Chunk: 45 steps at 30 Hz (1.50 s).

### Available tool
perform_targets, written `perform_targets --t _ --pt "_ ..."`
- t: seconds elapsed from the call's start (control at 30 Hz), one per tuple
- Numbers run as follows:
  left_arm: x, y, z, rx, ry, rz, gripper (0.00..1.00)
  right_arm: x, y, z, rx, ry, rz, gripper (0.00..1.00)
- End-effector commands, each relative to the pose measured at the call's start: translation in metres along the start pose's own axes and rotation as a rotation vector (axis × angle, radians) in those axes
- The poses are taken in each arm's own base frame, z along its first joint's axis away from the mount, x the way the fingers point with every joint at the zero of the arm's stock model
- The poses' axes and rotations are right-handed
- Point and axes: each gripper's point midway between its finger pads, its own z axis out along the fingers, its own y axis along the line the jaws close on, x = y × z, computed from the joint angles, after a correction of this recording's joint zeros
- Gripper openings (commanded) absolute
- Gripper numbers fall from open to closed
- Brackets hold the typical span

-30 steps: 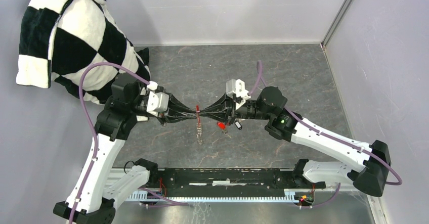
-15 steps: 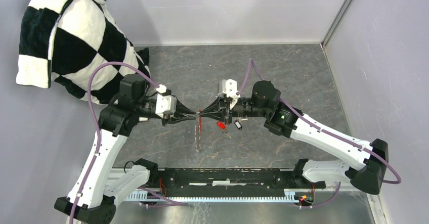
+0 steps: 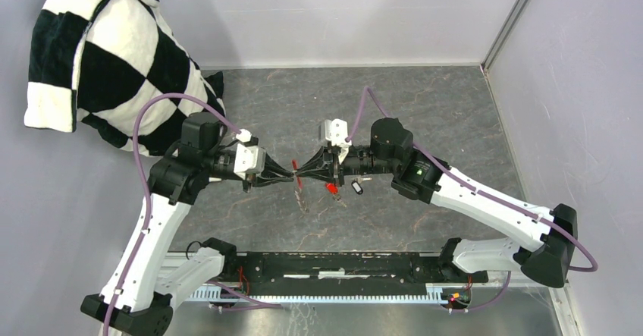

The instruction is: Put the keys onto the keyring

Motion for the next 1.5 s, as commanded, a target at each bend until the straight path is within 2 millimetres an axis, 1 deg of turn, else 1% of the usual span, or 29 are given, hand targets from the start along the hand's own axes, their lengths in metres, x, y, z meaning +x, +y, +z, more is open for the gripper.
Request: perform_targets --t 0.0,0.13,0.3,0.53,0.63,0.67,0.7,0.87,1.0,1.1,1.3,1.47 --pt "0.000 -0.001 0.000 0.019 0.017 0.047 0.14 -0.035 0.001 0.002 -0.018 -0.072 -0.060 0.01" --pt "-0.004 0.003 0.001 0.025 0.014 0.047 0.14 -0.035 0.004 0.003 -0.035 -0.066 -0.062 0.01" --pt "-0.010 0.003 0.001 0.035 -0.001 0.032 0.20 -0.032 0.005 0.005 -0.040 -0.058 -0.058 0.01" --pt "-0.011 0.000 0.001 0.036 -0.002 0.024 0.21 -0.033 0.005 0.006 -0.038 -0.058 -0.051 0.01" --pt "-0.013 0.000 0.001 0.040 -0.006 0.013 0.26 -0.032 0.004 0.007 -0.032 -0.054 -0.049 0.01" --pt "-0.013 -0.001 0.001 0.039 -0.005 0.007 0.30 -0.031 0.003 0.007 -0.022 -0.051 -0.049 0.01" --pt "-0.014 -0.002 0.001 0.036 -0.005 0.004 0.32 -0.031 0.000 0.006 -0.009 -0.048 -0.049 0.01" --pt "-0.008 -0.006 -0.002 0.018 0.012 0.012 0.33 -0.031 -0.004 0.002 0.028 -0.043 -0.062 0.01" --pt "-0.007 -0.006 -0.001 0.016 0.016 0.009 0.30 -0.032 -0.004 0.003 0.026 -0.047 -0.058 0.01" --pt "-0.006 -0.005 0.000 0.021 0.016 0.000 0.25 -0.032 -0.002 0.004 0.011 -0.055 -0.049 0.01" --pt "0.001 -0.003 0.001 0.023 0.028 0.014 0.21 -0.037 0.002 0.007 -0.010 -0.073 -0.042 0.01" --pt "0.002 -0.001 0.003 0.027 0.035 0.020 0.14 -0.035 0.006 0.010 -0.030 -0.074 -0.026 0.01"
